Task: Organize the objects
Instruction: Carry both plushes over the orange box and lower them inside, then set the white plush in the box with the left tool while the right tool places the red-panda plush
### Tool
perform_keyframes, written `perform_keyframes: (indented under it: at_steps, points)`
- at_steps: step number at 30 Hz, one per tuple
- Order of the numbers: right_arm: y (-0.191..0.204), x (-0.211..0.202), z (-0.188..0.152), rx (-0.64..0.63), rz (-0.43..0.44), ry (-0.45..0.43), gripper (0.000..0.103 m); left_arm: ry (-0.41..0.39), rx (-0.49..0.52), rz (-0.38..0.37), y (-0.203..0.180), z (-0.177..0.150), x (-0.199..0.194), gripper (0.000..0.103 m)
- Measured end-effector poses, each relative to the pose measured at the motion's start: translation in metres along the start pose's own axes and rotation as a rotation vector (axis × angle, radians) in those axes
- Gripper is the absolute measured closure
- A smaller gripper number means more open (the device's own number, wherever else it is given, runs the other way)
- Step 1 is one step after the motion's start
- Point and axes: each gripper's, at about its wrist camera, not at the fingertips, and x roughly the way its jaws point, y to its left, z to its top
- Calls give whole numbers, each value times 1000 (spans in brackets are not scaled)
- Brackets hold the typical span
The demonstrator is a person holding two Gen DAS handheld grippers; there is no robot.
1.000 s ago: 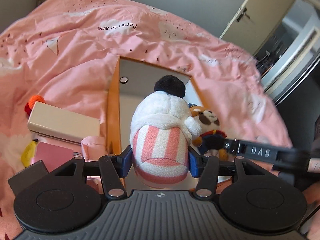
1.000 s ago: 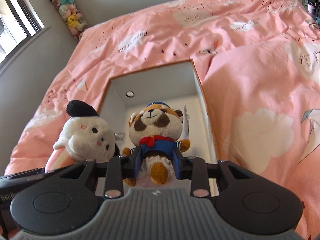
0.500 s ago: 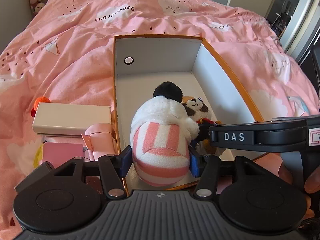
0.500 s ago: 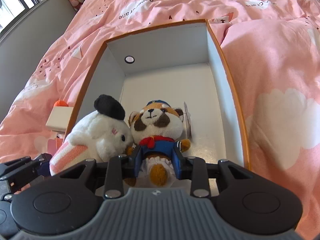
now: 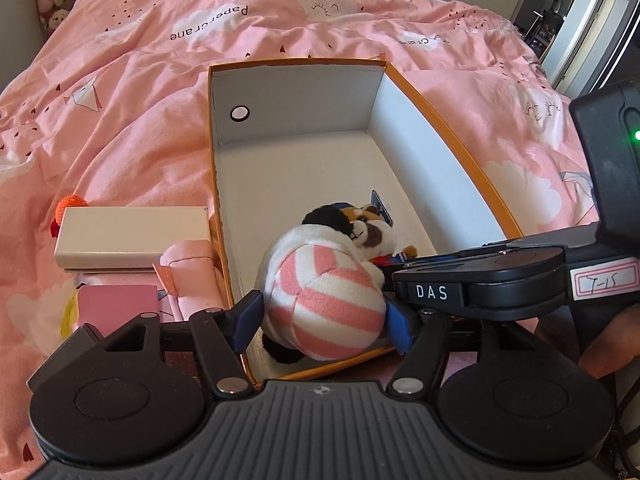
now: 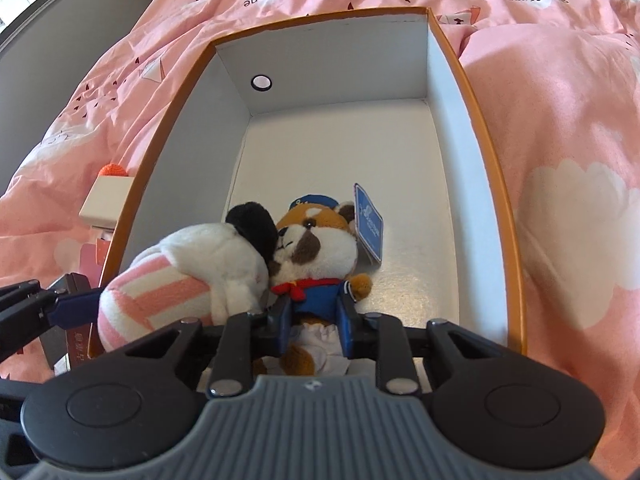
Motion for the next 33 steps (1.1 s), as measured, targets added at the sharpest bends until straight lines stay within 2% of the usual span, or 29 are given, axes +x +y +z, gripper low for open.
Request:
perform_keyframes:
  at_steps: [6,9,12,17,23,27,33]
  points:
    - [-3,-1,1,15,12,2,81,-6,-44,-136,21,0,-6,26]
    - [-3,-2,3,5,13,12,79,18,-102,-244,39,5,-10,25]
    - [-2,-5,6,-10,6,4,78,14,-135,-289,55,15,-18,25]
    - [0,-11,15,-55,0,-10,78,31,-56,-266,58,37,-22,33]
    - [-3,0,23,-121,-9,32,72,113,165,-225,31,55,-4,49]
    - [-4,10,23,-168,-7,70,72,183,319,-189,11,70,22,49]
    - [-5,14,19,-205,27,82,72,293,402,-131,-6,90,59,49]
